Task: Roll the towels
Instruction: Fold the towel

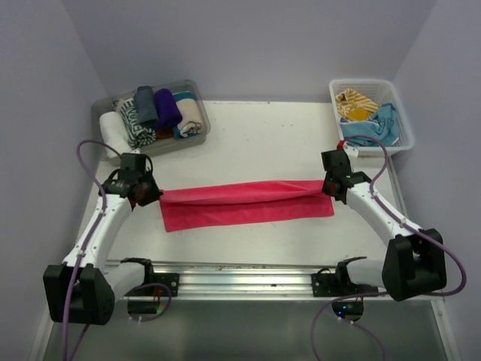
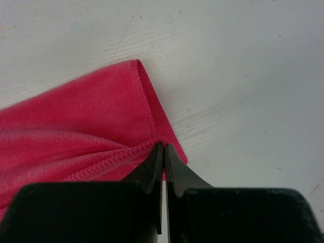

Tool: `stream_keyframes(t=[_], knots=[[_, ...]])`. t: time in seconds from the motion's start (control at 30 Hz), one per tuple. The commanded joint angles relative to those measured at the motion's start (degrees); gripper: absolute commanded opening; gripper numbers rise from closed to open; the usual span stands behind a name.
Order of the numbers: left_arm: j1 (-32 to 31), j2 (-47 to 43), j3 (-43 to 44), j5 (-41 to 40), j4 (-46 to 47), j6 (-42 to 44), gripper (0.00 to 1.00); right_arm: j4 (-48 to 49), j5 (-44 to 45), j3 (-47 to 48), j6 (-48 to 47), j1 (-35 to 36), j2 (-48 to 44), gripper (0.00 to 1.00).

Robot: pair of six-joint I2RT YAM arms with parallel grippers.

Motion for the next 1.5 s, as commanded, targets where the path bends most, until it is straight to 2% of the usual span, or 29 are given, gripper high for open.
stream_keyframes(t=[0.0,0.47,0.53,0.57,0.6,0.67,0.7,0.73,0.87,1.0,1.03,1.17,1.3,1.47], knots=[[0.5,-2.8,-0.3,0.7,-0.7,-1.8,0.0,-0.7,0.5,-2.2,3.8,-0.2,-4.0,0.0],[0.5,-4.6,-4.5,5.5,-2.4,-4.8,0.0,0.5,0.3,-5.9,5.8,-0.2,-2.8,0.0],[0.6,-5.4,-4.3,6.7,-3.7,-4.8,0.22,0.5,0.5,-5.5,5.8,-0.2,-2.5,0.0],[0.5,-5.9,-4.0,6.5,-4.7,-5.3,0.37,0.2,0.4,-5.1,5.8,-0.2,-2.1,0.03],[0.5,-6.2,-3.6,6.5,-5.3,-5.2,0.63,0.0,0.2,-4.3,5.7,-0.2,-1.9,0.1],[0.5,-7.2,-2.3,6.0,-6.6,-4.7,0.68,-0.2,-0.4,-3.6,5.3,-0.2,-2.0,0.3],[0.5,-7.6,-1.6,5.5,-7.0,-4.6,0.68,-0.3,-0.6,-2.9,5.3,-0.2,-2.2,0.42],[0.5,-7.6,0.0,4.4,-6.9,-4.4,0.67,-0.3,-0.7,-2.6,5.1,-0.2,-2.3,0.45],[0.5,-5.6,2.7,4.9,-4.0,-2.5,0.58,-0.9,-0.6,-0.6,4.6,-0.2,-3.7,0.46],[0.2,-1.1,3.1,9.1,2.3,-2.0,0.43,1.0,-3.0,1.2,3.5,-0.2,-2.6,0.35],[-0.7,0.7,3.4,9.9,3.2,-2.1,0.41,1.2,-4.5,1.6,2.9,-0.2,-0.9,0.28],[-4.6,5.1,3.5,9.1,6.6,-3.4,0.35,0.6,-8.6,3.8,1.6,-0.2,4.4,0.16],[-7.5,8.8,1.7,9.3,8.7,-4.7,0.34,0.8,-10.8,2.1,1.4,-0.2,5.0,0.12],[-7.7,10.3,-1.4,8.4,8.8,-5.6,0.34,-0.1,-13.0,-1.4,2.5,-0.2,6.9,0.14]])
